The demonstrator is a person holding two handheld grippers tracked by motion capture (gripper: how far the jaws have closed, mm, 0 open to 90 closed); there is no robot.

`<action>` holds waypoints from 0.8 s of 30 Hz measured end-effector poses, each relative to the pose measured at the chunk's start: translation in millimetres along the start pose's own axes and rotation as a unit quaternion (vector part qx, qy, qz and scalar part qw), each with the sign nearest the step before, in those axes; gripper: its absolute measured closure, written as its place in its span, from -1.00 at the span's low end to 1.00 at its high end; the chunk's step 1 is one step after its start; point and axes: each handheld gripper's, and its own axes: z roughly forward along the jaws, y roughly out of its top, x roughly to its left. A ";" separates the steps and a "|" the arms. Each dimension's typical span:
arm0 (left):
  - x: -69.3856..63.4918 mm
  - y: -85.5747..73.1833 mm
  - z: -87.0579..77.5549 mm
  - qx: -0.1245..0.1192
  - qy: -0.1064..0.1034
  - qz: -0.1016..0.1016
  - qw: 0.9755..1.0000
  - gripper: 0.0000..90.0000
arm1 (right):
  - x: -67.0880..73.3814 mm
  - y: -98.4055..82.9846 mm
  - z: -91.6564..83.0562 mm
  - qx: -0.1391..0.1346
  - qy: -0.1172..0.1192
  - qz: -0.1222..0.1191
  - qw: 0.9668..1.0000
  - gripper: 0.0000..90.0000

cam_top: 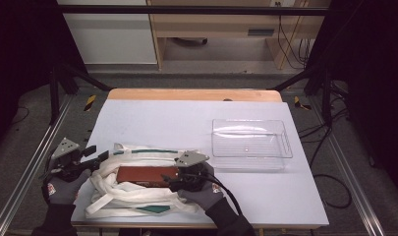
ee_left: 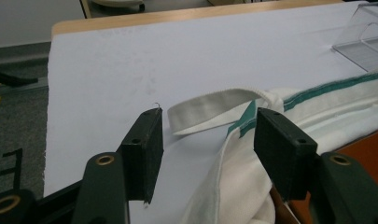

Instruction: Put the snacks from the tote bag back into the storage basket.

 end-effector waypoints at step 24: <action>1.9 -20.4 24.1 0.068 -0.006 -0.004 0.998 0.82 | 3.3 -8.6 36.5 0.057 0.016 -0.060 0.996 -0.44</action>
